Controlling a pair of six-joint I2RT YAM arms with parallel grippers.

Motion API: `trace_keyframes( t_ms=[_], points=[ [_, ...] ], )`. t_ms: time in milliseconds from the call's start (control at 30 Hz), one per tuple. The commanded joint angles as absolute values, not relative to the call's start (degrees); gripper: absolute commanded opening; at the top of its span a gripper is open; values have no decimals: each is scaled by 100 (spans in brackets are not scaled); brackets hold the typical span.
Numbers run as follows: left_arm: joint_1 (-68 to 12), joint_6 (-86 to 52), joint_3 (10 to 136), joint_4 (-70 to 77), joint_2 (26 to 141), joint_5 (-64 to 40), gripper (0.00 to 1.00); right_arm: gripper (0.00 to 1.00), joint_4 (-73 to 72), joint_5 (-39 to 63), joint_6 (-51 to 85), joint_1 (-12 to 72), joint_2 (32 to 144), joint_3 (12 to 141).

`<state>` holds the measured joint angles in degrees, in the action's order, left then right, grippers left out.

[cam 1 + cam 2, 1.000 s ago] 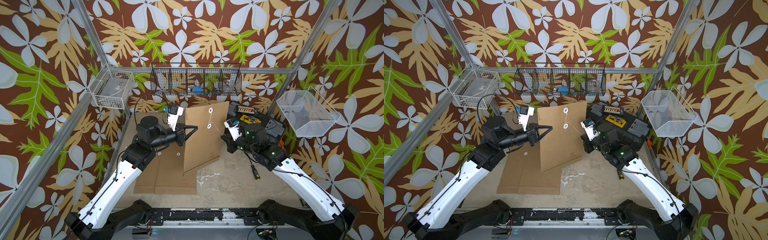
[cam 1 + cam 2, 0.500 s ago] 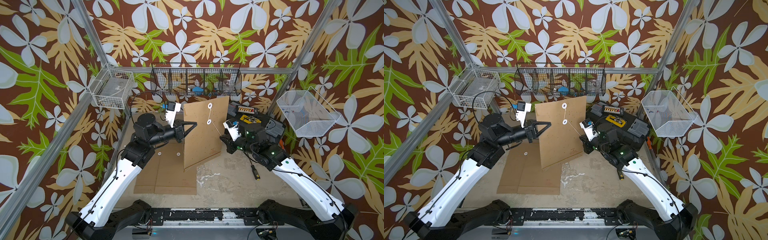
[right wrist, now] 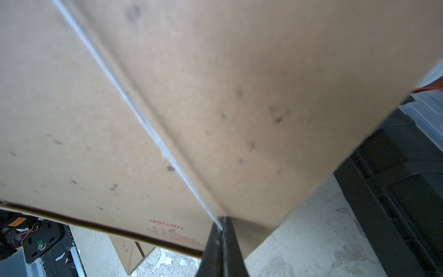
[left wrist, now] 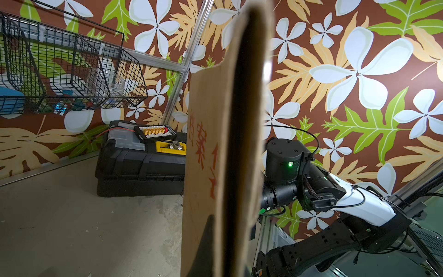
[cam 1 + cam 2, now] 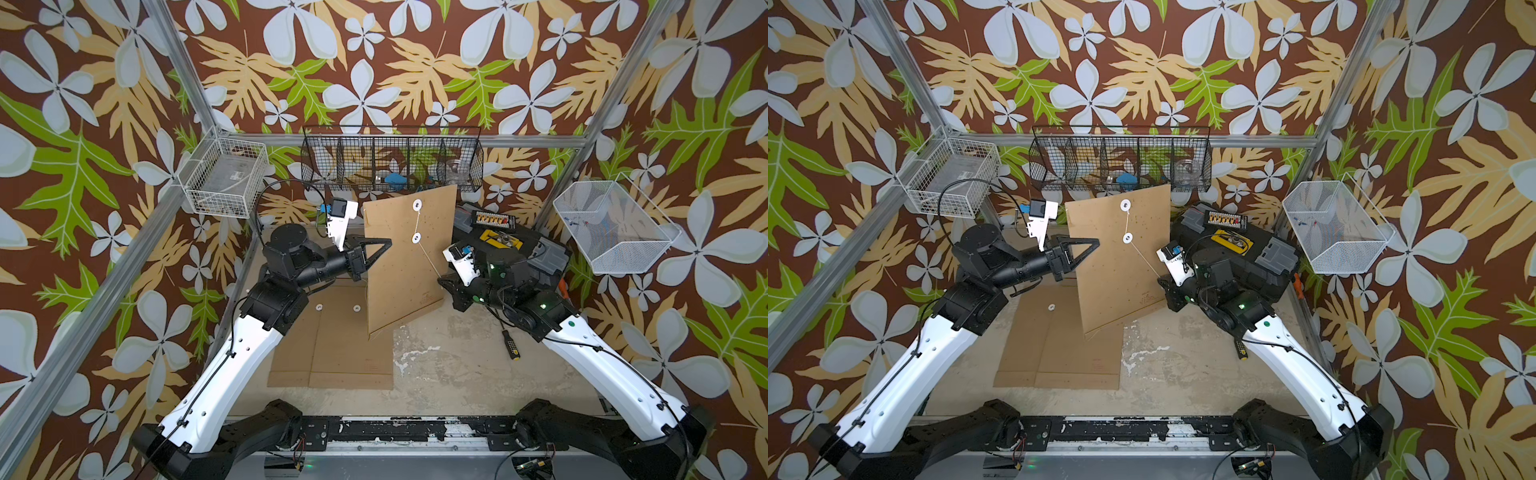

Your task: Open the file bag

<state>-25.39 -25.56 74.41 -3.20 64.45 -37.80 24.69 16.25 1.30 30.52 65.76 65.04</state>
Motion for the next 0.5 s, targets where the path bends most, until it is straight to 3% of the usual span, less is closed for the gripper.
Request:
trace_keyframes(
  t_ms=[0,467],
  points=[
    [-2519,-2619,7478,149,6453,-3838,0,0,2518,1741,113,3059,6574,6496],
    [-2585,-2419,7021,-17,6235,-2972,0,0,1871,2906,753,3111,6522,6336]
  ],
)
